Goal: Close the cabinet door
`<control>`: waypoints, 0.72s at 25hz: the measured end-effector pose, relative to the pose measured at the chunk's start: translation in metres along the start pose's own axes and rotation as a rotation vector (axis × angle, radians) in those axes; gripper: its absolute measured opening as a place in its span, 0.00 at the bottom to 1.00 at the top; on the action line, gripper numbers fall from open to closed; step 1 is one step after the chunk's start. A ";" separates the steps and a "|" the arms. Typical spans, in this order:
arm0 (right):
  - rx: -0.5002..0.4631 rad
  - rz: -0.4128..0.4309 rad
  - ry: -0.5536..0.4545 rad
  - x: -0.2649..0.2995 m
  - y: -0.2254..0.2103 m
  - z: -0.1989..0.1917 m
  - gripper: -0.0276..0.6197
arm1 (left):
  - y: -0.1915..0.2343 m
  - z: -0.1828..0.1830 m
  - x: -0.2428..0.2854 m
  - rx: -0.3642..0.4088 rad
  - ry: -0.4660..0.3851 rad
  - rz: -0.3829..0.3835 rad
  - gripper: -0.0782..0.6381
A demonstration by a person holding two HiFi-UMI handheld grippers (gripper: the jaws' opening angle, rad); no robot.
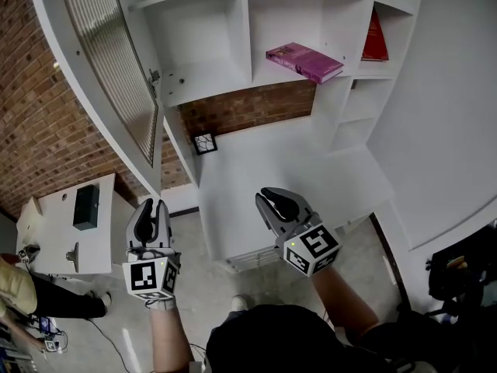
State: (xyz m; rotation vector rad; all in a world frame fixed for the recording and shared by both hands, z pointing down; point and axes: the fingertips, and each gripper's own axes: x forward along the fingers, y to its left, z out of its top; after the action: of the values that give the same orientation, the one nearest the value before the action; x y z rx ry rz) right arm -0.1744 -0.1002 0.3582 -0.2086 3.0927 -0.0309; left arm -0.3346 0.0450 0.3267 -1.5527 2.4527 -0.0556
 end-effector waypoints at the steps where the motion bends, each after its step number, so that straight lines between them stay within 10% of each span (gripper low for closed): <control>1: -0.001 -0.005 0.000 0.000 -0.001 0.000 0.12 | 0.000 0.000 0.002 0.000 -0.002 -0.004 0.22; 18: 0.000 -0.038 -0.004 0.001 -0.014 0.000 0.12 | -0.010 0.009 0.023 -0.002 -0.034 -0.059 0.22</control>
State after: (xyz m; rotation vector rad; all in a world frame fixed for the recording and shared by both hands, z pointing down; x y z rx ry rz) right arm -0.1733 -0.1143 0.3587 -0.2666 3.0842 -0.0309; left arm -0.3329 0.0208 0.3152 -1.6135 2.3816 -0.0374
